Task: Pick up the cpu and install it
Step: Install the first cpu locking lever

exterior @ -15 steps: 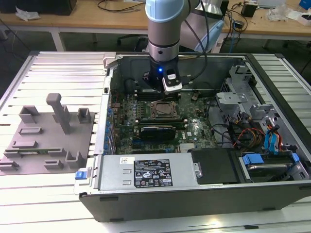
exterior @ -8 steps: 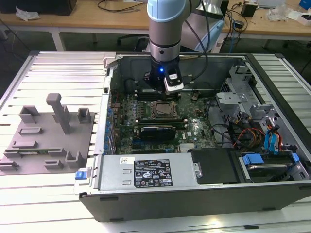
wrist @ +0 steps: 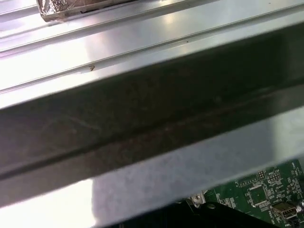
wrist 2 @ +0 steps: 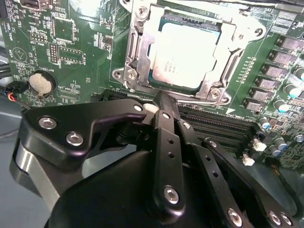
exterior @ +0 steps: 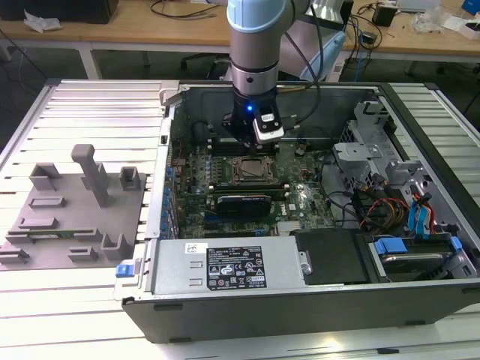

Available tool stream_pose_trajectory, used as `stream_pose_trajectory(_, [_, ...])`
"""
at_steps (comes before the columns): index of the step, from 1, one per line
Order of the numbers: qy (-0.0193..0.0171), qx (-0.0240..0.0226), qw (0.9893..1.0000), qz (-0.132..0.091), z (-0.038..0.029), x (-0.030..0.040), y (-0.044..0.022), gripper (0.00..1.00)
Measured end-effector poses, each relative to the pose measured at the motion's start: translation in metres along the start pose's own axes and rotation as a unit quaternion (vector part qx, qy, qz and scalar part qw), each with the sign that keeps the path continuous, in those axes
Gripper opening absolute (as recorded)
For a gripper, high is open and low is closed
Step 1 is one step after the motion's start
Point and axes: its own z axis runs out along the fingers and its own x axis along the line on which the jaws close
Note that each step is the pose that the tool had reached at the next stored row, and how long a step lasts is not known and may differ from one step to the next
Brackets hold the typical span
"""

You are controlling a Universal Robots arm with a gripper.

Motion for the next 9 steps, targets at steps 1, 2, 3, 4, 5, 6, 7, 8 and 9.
stream_pose_trajectory(1, [0.0,0.0,1.0,0.0,0.0,0.0,0.0001,0.11])
stream_pose_trajectory(2, [-0.0001,0.0,1.0,0.0,0.0001,0.0,0.0003,0.11])
stream_pose_trajectory(3, [0.0001,-0.0005,1.0,0.0,0.0002,0.0,0.0004,0.11])
stream_pose_trajectory(4, [0.0006,-0.0021,1.0,0.0,-0.0001,0.0,0.0004,0.11])
stream_pose_trajectory(5, [0.0007,-0.0027,1.0,0.0,-0.0008,0.0,0.0005,0.11])
stream_pose_trajectory(6, [0.0008,-0.0028,1.0,0.0,-0.0014,-0.0001,0.0006,0.11])
stream_pose_trajectory(7, [0.0009,-0.0031,1.0,0.0,-0.0021,-0.0001,0.0007,0.11])
stream_pose_trajectory(8, [0.0009,-0.0032,1.0,0.0,-0.0026,-0.0002,0.0008,0.11])
stream_pose_trajectory(9, [0.0009,-0.0034,1.0,0.0,-0.003,-0.0001,0.0013,0.11])
